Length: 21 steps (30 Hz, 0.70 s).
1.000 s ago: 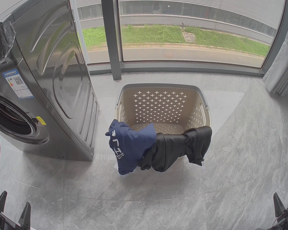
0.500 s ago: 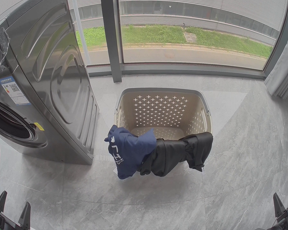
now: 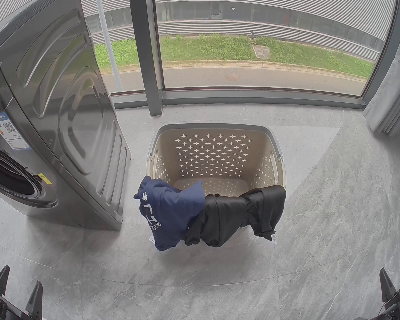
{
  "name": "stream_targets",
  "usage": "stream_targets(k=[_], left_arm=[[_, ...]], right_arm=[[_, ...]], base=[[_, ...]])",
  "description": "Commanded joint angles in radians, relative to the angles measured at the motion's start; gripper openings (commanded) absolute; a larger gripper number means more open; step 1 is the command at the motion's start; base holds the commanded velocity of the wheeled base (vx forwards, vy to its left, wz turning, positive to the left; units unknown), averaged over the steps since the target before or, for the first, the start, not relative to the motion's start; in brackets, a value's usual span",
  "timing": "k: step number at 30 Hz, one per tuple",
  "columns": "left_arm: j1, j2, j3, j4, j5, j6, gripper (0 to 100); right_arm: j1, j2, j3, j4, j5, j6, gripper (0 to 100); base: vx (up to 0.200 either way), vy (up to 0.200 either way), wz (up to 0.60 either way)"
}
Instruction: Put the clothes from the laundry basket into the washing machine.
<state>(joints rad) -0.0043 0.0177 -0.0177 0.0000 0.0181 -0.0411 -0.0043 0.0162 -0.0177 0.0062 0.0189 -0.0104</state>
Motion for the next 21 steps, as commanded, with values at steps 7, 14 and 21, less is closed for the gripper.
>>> stream_targets(k=[7,14,21], left_arm=[[0.000,-0.013,0.016,0.000,0.000,0.000,100],[0.001,-0.013,0.016,0.000,0.000,0.000,100],[0.001,-0.013,0.016,0.000,0.000,0.004,100]], right_arm=[[0.000,-0.004,0.013,0.000,0.001,0.000,100],[-0.002,-0.004,0.013,0.000,0.001,-0.002,100],[-0.002,-0.004,0.015,0.000,0.003,-0.011,100]], base=[[0.000,0.000,0.00],[0.000,0.000,0.00],[0.000,0.000,0.00]])
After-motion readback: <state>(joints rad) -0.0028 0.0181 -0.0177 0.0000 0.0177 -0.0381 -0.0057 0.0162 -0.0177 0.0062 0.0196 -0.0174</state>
